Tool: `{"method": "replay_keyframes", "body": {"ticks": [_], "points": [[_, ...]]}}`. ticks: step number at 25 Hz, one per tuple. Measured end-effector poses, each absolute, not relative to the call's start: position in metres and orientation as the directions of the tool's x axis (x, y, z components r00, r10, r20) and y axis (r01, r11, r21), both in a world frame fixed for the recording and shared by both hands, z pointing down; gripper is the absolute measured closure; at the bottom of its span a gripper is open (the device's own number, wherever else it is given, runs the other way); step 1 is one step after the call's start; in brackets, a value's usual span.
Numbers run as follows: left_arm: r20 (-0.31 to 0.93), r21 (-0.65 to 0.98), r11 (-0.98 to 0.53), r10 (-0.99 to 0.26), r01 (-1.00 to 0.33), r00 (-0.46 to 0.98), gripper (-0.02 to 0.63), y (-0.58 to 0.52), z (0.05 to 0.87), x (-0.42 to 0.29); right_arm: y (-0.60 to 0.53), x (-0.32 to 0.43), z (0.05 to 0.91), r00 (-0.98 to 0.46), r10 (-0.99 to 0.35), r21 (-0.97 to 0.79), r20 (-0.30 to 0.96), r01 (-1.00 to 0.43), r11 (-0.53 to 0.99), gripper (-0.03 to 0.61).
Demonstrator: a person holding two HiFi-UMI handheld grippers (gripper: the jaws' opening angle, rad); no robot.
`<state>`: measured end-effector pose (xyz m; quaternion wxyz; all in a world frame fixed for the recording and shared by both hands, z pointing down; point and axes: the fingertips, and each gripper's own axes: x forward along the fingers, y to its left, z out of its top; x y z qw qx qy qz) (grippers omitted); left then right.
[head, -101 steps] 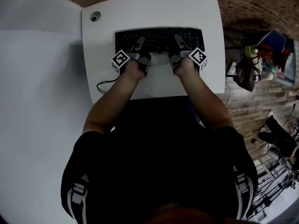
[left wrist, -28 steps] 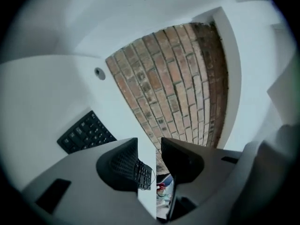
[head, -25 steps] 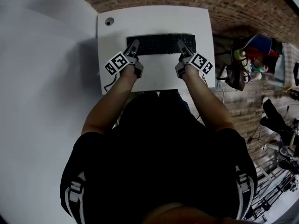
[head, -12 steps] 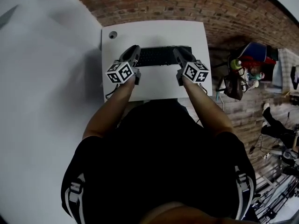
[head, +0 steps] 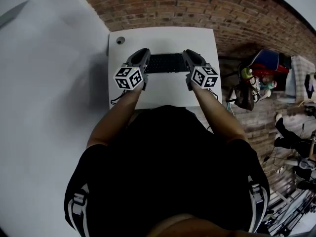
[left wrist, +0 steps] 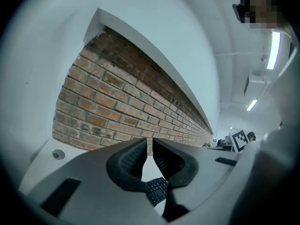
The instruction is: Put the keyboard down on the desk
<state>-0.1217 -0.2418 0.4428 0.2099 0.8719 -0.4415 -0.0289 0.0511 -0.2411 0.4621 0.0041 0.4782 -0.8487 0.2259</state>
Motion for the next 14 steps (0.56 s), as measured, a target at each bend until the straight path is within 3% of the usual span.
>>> {"method": "replay_keyframes", "body": {"ticks": [14], "points": [[0.063, 0.249, -0.596, -0.776, -0.763, 0.627, 0.560, -0.219, 0.410, -0.110, -0.228, 0.042, 0.443, -0.537, -0.818, -0.289, 0.209, -0.832, 0.473, 0.508]]}}
